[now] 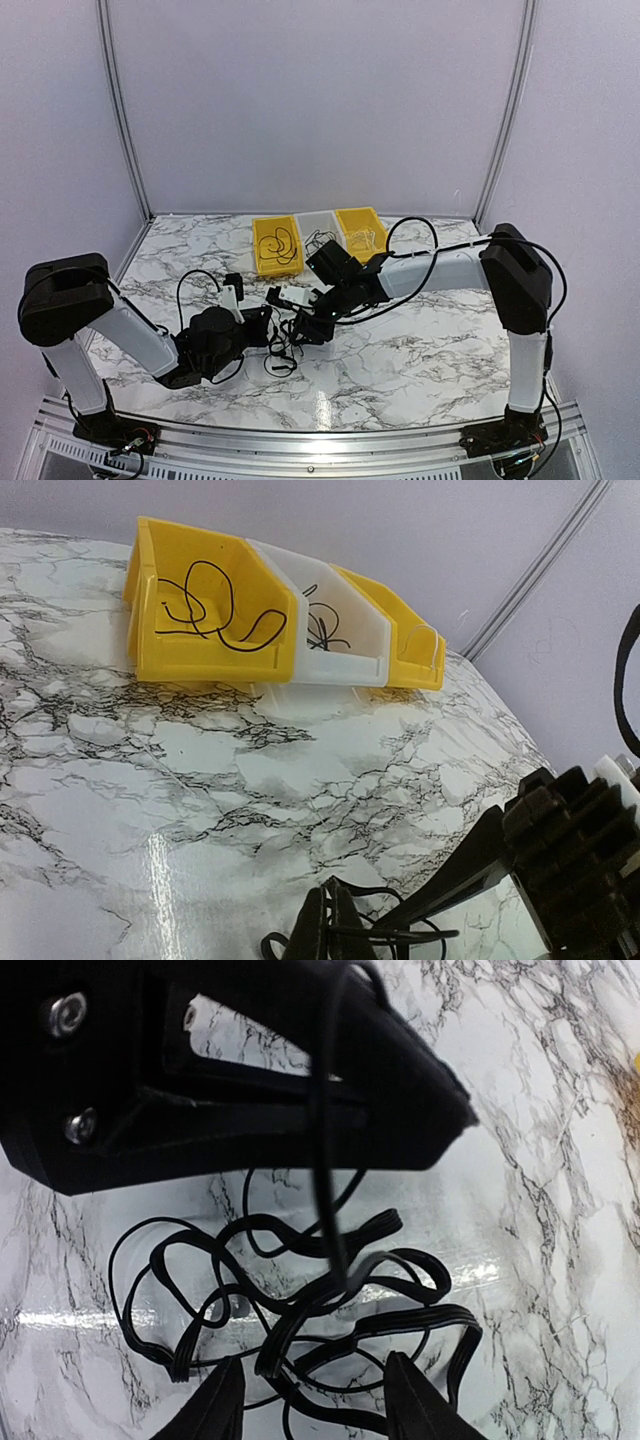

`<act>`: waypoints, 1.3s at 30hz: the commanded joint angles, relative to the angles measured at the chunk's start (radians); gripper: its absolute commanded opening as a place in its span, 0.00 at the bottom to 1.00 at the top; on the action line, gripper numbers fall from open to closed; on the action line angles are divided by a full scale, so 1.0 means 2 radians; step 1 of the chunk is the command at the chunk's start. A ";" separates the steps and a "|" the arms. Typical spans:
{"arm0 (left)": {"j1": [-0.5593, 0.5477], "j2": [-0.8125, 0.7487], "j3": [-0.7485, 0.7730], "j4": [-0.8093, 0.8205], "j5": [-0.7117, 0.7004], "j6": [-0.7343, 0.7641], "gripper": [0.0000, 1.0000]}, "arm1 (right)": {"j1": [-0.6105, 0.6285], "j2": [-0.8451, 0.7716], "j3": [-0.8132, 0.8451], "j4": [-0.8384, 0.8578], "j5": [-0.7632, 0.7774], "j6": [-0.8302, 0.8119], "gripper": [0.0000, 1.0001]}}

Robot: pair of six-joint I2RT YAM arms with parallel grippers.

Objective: Untangle the cables

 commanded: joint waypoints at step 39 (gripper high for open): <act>0.005 -0.353 0.199 -0.383 -0.106 0.246 0.00 | -0.142 -0.107 -0.154 0.084 0.012 0.022 0.00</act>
